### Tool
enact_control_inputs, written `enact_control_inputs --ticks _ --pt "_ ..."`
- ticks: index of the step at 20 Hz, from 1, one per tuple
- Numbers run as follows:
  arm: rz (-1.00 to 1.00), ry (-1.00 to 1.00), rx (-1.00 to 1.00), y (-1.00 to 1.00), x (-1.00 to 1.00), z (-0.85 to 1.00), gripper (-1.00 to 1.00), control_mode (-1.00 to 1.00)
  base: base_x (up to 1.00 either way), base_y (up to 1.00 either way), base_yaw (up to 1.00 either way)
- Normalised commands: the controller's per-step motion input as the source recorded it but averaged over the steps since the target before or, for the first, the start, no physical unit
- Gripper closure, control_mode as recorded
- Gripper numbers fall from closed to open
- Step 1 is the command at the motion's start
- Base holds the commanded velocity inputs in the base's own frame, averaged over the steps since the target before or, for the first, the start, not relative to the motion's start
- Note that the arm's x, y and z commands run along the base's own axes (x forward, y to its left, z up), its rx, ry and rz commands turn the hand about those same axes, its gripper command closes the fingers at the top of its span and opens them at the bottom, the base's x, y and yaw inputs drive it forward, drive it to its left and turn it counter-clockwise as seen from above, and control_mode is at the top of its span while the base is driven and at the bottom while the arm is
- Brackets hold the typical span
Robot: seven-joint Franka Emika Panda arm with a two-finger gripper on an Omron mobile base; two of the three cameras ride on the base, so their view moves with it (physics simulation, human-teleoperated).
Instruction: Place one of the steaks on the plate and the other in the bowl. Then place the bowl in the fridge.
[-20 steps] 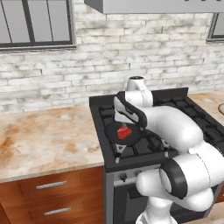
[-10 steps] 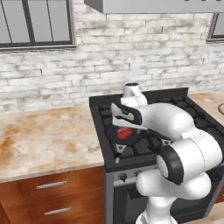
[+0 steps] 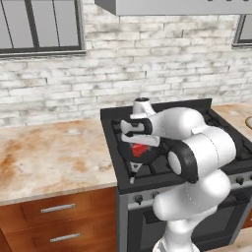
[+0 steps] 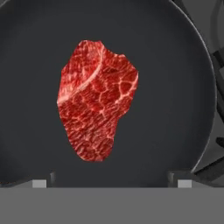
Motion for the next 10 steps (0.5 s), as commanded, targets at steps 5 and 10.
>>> enact_control_inputs --ticks 5,10 --pt "0.0 0.0 0.0 0.0 0.32 -0.33 -1.0 -1.0 0.0 0.0 0.0" --pt "0.0 0.0 0.0 0.0 0.01 -0.32 -1.0 -1.0 0.0 0.0 0.0"
